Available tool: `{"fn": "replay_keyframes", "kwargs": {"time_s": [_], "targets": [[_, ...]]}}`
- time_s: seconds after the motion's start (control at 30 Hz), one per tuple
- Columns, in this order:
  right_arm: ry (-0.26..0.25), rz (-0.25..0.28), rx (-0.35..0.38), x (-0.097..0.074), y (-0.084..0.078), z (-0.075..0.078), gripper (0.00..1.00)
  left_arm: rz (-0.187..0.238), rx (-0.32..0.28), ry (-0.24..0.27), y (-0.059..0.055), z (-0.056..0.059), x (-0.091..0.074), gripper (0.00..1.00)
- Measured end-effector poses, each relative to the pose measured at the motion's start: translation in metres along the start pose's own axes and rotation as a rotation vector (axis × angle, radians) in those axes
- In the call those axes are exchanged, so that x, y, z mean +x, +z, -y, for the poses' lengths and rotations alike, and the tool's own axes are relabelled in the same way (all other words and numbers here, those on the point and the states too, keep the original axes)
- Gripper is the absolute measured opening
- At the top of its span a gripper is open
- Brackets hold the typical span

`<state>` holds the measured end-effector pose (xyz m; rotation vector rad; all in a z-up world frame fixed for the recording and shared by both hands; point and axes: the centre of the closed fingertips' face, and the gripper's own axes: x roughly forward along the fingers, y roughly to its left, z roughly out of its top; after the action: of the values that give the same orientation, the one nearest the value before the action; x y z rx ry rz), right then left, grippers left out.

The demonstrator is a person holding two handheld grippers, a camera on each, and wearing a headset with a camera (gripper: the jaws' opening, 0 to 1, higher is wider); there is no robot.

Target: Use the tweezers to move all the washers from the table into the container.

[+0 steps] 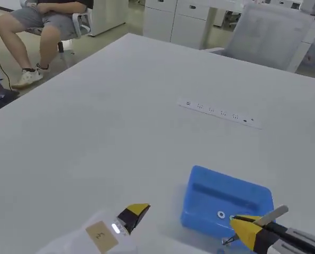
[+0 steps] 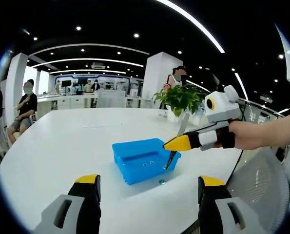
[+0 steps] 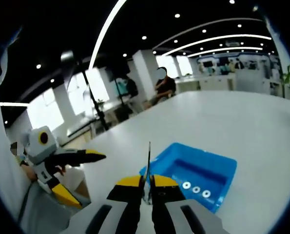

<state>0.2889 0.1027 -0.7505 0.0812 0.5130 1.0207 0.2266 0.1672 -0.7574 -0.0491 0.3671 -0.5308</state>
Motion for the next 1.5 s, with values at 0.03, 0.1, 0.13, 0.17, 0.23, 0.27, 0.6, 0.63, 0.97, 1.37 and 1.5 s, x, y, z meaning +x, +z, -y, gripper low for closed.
{"fn": "replay_keyframes", "kwargs": {"time_s": [0.03,0.1,0.13,0.17,0.23,0.27,0.6,0.63,0.97,1.37,1.5], "targets": [[0.002,0.007,-0.005,0.001,0.004,0.001,0.03,-0.001,0.000,0.001,0.000,0.000,0.000,0.83],[-0.003,0.011,-0.015,0.004,0.009,0.003,0.03,0.000,-0.001,0.001,0.000,0.000,0.000,0.83],[-0.005,0.014,-0.019,0.005,0.012,0.004,0.03,0.001,0.000,0.001,0.000,0.000,0.000,0.83],[-0.005,0.016,-0.021,0.006,0.013,0.004,0.03,0.002,0.000,0.001,0.000,-0.001,0.000,0.83],[-0.008,0.027,-0.027,0.009,0.019,0.007,0.03,0.000,-0.002,0.003,0.000,-0.001,0.000,0.83],[-0.008,0.029,-0.033,0.010,0.022,0.008,0.03,0.000,-0.003,0.003,0.000,-0.001,0.000,0.83],[-0.018,0.018,-0.065,0.027,0.039,0.016,0.03,0.015,-0.016,-0.005,0.002,0.000,0.000,0.84],[-0.018,0.018,-0.065,0.028,0.040,0.018,0.03,0.015,-0.013,-0.006,0.002,0.000,0.000,0.84],[-0.026,-0.030,-0.059,0.048,0.035,0.033,0.03,0.025,-0.024,-0.012,0.004,0.001,0.000,0.84],[-0.005,-0.115,-0.078,0.069,0.012,0.045,0.03,0.021,-0.025,-0.013,0.003,0.001,0.001,0.83],[-0.010,-0.145,-0.086,0.073,0.003,0.050,0.03,0.022,-0.030,-0.010,0.003,0.000,0.000,0.83]]}}
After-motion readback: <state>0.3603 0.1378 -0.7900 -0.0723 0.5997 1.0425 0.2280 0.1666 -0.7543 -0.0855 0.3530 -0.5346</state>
